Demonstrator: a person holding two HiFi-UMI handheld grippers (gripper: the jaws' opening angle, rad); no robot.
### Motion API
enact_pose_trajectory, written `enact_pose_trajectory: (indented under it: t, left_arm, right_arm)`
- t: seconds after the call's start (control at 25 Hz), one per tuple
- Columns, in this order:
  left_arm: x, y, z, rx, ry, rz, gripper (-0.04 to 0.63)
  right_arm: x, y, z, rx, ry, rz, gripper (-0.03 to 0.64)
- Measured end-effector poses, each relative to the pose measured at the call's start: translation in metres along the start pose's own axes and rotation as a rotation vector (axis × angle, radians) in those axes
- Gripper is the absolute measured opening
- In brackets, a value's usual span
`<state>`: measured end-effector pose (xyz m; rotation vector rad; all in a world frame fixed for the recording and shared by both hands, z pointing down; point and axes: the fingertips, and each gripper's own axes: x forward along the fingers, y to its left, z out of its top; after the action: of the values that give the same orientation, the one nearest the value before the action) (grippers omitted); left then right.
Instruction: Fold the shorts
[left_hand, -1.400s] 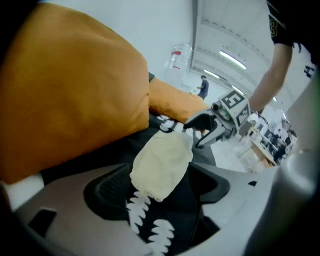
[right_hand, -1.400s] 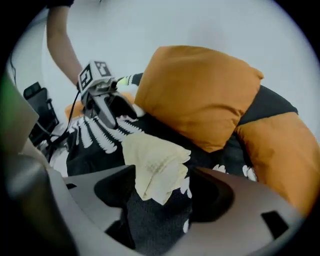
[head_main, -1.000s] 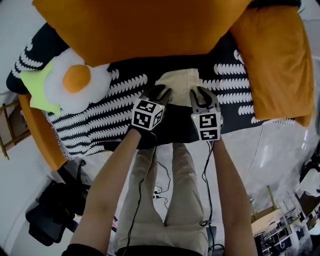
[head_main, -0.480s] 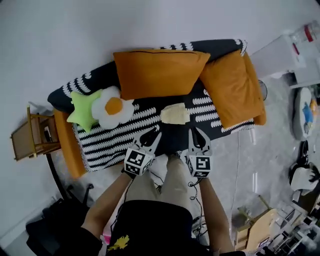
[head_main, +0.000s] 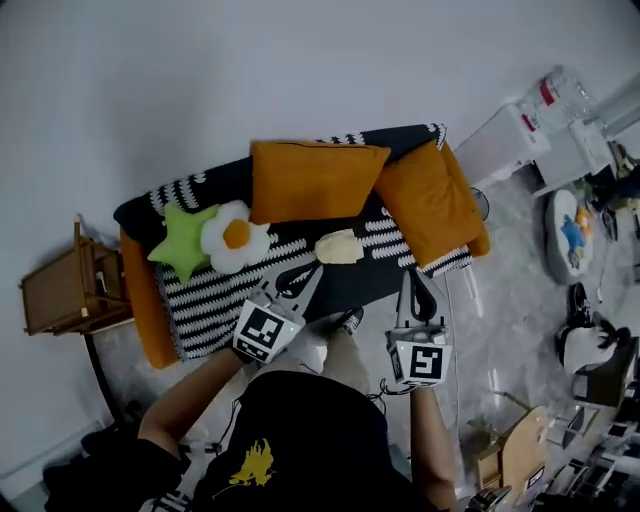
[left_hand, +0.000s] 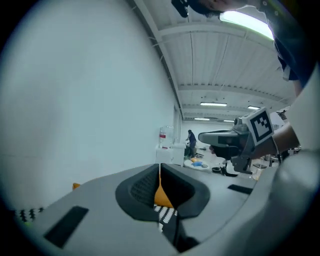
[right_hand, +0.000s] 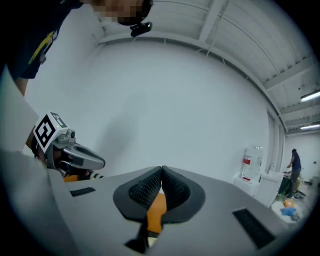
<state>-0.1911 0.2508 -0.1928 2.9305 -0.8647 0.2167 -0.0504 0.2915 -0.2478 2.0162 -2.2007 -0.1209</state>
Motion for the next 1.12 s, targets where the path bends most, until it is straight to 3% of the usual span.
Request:
enact_pose_trajectory:
  t: [0.12, 0.24, 0.4, 0.64, 0.76, 0.92, 1.12]
  left_arm:
    - [-0.019, -0.009, 0.039, -0.014, -0.065, 0.051, 0.014]
    - [-0.041, -0.01, 0.056, -0.007, -0.1, 0.073, 0.014]
    - [-0.049, -0.009, 0.066, 0.014, -0.114, 0.037, 0.014]
    - [-0.061, -0.042, 0.09, 0.06, -0.154, -0.055, 0.014]
    - [-0.056, -0.058, 0.092, 0.106, -0.13, -0.063, 0.014]
    - [-0.056, -0.073, 0.087, 0.102, -0.126, -0.119, 0.014]
    - [-0.059, -0.078, 0.086, 0.133, -0.123, -0.109, 0.013]
  right_arm:
    - [-0.032, -0.012, 0.029, -0.017, 0.001, -0.02, 0.017]
    - [-0.053, -0.001, 0.06, -0.018, -0.088, -0.009, 0.017]
    - [-0.075, 0.008, 0.078, -0.074, -0.155, -0.07, 0.017]
    - [-0.104, -0.002, 0.068, 0.012, -0.175, -0.146, 0.015]
    - [-0.124, -0.007, 0.069, 0.034, -0.175, -0.194, 0.015]
    - [-0.137, -0.012, 0.062, 0.075, -0.162, -0.243, 0.015]
    - [-0.15, -0.018, 0.051, 0.093, -0.131, -0.274, 0.014]
